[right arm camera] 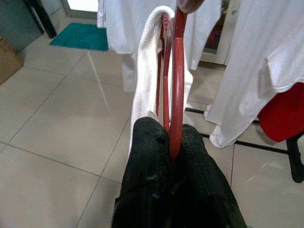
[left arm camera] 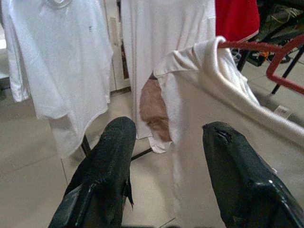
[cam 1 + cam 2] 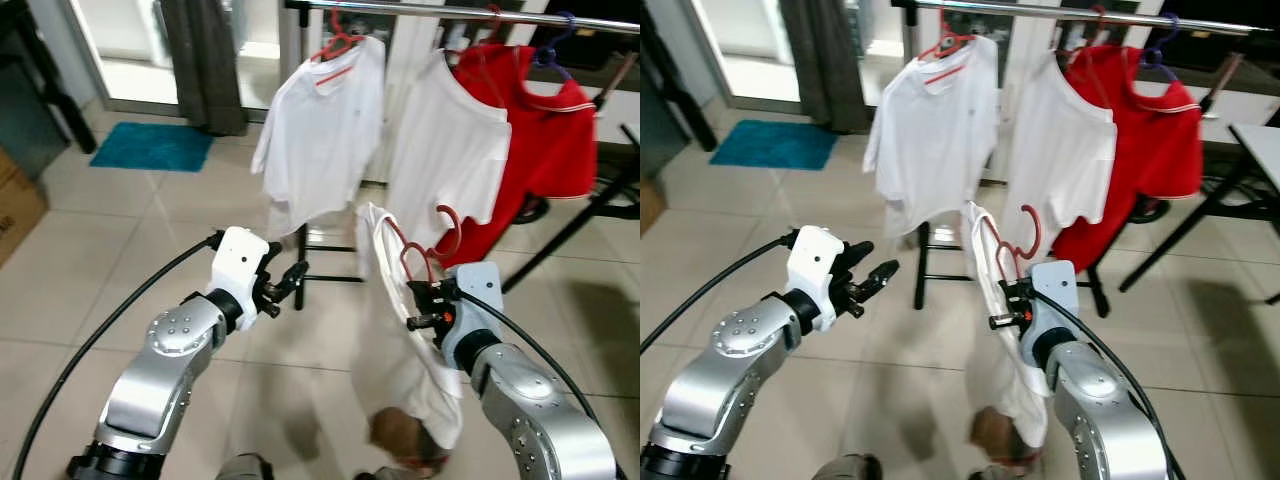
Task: Hang hanger
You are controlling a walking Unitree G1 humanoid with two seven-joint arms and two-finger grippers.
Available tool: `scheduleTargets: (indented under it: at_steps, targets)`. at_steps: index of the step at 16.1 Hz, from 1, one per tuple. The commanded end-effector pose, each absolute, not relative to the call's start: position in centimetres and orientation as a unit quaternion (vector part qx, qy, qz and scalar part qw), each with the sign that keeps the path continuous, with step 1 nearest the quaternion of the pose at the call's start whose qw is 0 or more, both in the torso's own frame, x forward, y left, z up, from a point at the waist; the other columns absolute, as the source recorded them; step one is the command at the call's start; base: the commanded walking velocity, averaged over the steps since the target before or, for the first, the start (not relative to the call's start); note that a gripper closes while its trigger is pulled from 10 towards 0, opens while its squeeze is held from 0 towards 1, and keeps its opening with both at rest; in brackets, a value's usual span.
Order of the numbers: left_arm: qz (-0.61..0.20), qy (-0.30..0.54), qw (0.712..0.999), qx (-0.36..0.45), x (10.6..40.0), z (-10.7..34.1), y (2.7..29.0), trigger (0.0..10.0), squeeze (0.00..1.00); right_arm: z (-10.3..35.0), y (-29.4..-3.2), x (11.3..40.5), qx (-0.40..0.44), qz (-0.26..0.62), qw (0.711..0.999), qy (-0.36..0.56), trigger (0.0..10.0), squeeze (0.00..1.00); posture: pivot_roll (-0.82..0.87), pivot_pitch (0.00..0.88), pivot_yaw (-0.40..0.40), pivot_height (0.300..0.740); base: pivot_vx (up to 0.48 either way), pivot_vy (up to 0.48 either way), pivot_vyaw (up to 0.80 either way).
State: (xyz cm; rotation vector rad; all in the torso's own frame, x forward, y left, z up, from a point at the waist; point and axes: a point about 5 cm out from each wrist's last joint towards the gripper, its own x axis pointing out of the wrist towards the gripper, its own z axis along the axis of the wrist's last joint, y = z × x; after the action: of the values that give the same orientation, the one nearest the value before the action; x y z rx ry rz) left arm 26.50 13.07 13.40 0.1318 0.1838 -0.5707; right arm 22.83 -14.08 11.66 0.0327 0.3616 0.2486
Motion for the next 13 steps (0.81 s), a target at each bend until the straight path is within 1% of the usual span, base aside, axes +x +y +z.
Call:
scheduleTargets:
  at_steps: [1, 5, 8, 9, 10, 11, 12, 13]
  targets:
    - [-0.287, 0.083, 0.952, 0.066, 26.5, 13.7, 12.6, 10.0, 0.00, 12.5, -14.5, 23.1, 0.009, 0.117, 0.980, 0.159, 10.0, 0.00, -0.02, 0.070, -0.021, 0.740, 0.000, -0.480, 0.00]
    - [-0.287, 0.083, 0.952, 0.066, 26.6, 13.7, 12.6, 10.0, 0.00, 13.0, -14.1, 23.3, 0.010, 0.153, 0.978, 0.140, 10.0, 0.00, -0.02, 0.070, -0.022, 0.740, 0.000, -0.480, 0.00]
    - [-0.285, 0.082, 0.953, 0.067, 26.8, 13.8, 12.6, 10.0, 0.00, 13.5, -13.6, 23.3, 0.015, 0.192, 0.973, 0.127, 10.0, 0.00, -0.02, 0.069, -0.021, 0.740, 0.000, 0.000, 0.00]
    - [-0.288, 0.083, 0.952, 0.065, 27.0, 13.9, 12.5, 10.0, 0.00, 13.9, -13.3, 23.3, 0.023, 0.215, 0.969, 0.119, 8.4, 0.00, -0.03, 0.068, -0.020, 0.740, 0.000, 0.000, 0.00]
    - [-0.289, 0.084, 0.952, 0.066, 27.0, 13.9, 12.5, 10.0, 0.00, 14.1, -13.3, 23.3, 0.025, 0.222, 0.968, 0.116, 8.4, 0.00, -0.03, 0.068, -0.020, 0.740, 0.000, 0.000, 0.00]
    - [-0.289, 0.084, 0.951, 0.068, 27.1, 13.9, 12.5, 10.0, 0.00, 14.1, -13.2, 23.3, 0.027, 0.226, 0.967, 0.113, 4.8, 0.00, -0.03, 0.065, -0.020, 0.740, 0.000, 0.000, 0.00]
    - [-0.293, 0.080, 0.951, 0.061, 27.6, 14.3, 12.2, 10.0, 0.00, 14.6, -13.3, 23.5, 0.026, 0.239, 0.965, 0.102, 0.0, 0.00, -0.03, 0.060, -0.022, 0.740, 0.000, 0.000, 0.00]
    - [-0.302, 0.076, 0.949, 0.048, 27.9, 14.5, 11.9, 10.0, 0.00, 14.8, -13.3, 23.6, 0.025, 0.245, 0.964, 0.097, 0.0, 0.00, -0.03, 0.057, -0.026, 0.740, 0.000, 0.000, 0.00]
